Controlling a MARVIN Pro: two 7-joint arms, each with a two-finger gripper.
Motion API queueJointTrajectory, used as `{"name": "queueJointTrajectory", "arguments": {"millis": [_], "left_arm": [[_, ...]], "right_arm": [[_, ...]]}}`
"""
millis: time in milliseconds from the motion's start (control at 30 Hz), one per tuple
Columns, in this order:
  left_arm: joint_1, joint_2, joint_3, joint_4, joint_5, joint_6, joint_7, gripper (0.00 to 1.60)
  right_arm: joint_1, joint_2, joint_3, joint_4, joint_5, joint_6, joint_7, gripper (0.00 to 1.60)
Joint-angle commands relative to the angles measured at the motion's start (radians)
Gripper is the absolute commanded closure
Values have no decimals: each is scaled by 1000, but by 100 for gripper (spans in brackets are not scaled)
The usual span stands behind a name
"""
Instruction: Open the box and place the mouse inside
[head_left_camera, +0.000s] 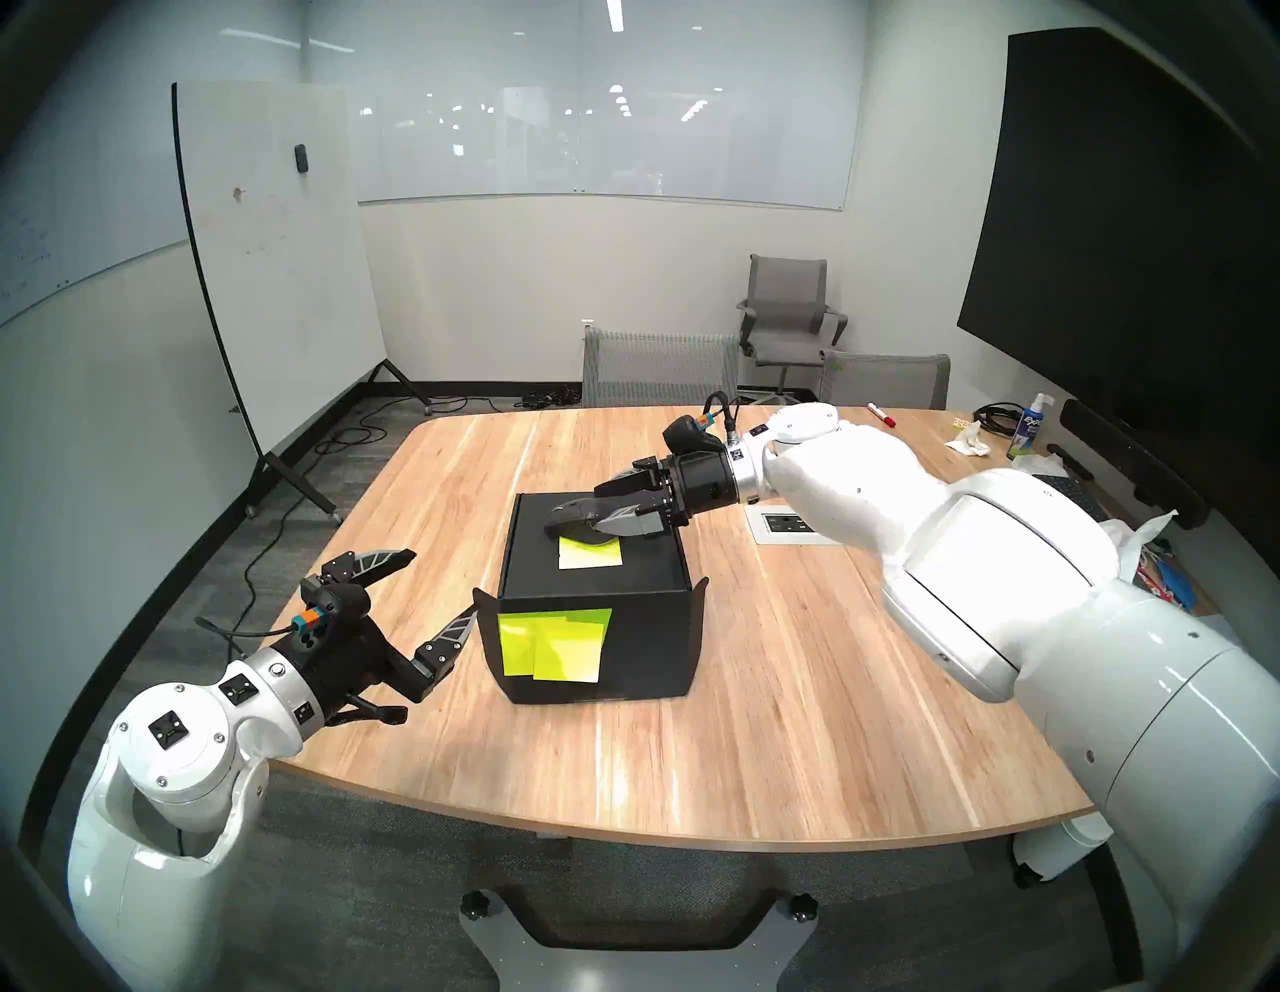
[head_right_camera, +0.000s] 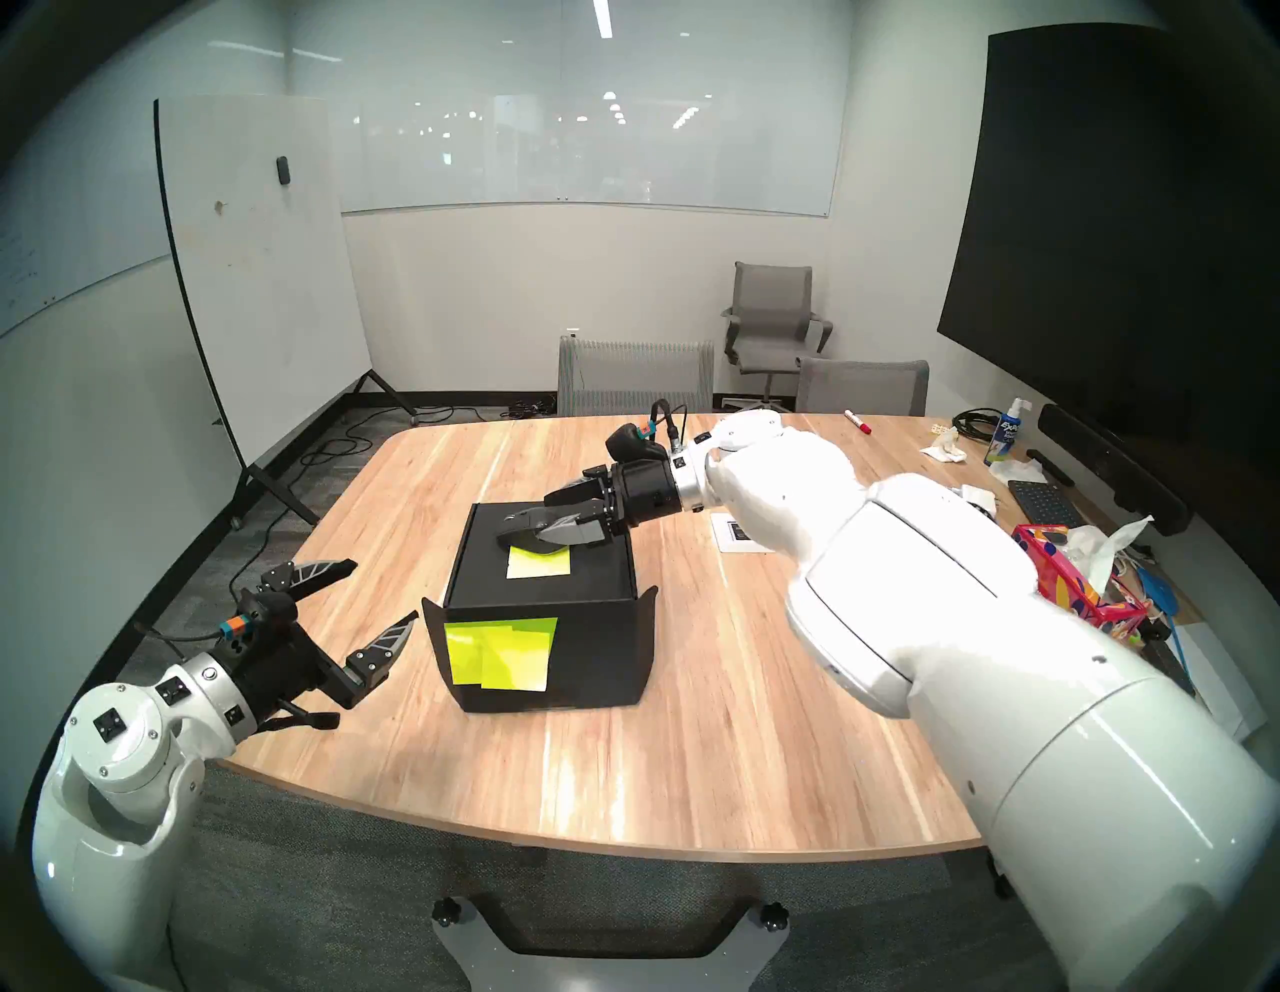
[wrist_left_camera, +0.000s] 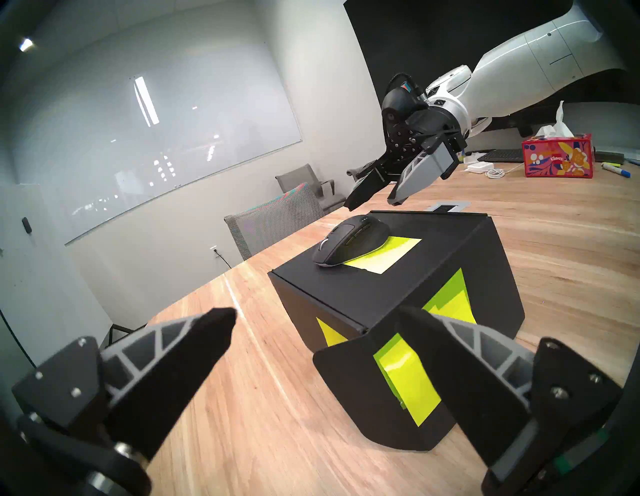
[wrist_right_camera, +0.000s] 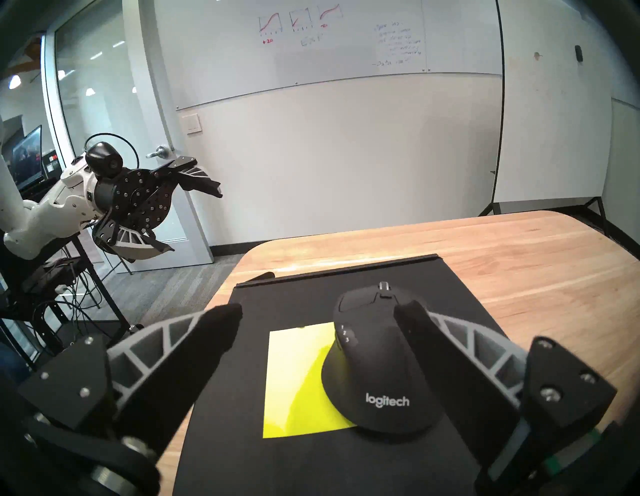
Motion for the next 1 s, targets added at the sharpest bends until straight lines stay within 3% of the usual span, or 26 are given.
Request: {"name": "queueJointTrajectory", "arguments": {"millis": [0,967], "left_arm": [[0,1,1,-15,-1,-4,-2,0],[-3,1,2,-11,-1,-4,-2,0]], "right_arm": [[17,-5,1,-4,0,3,-3,0],[12,2,-1,-10,-38,-63,-57,0]]}}
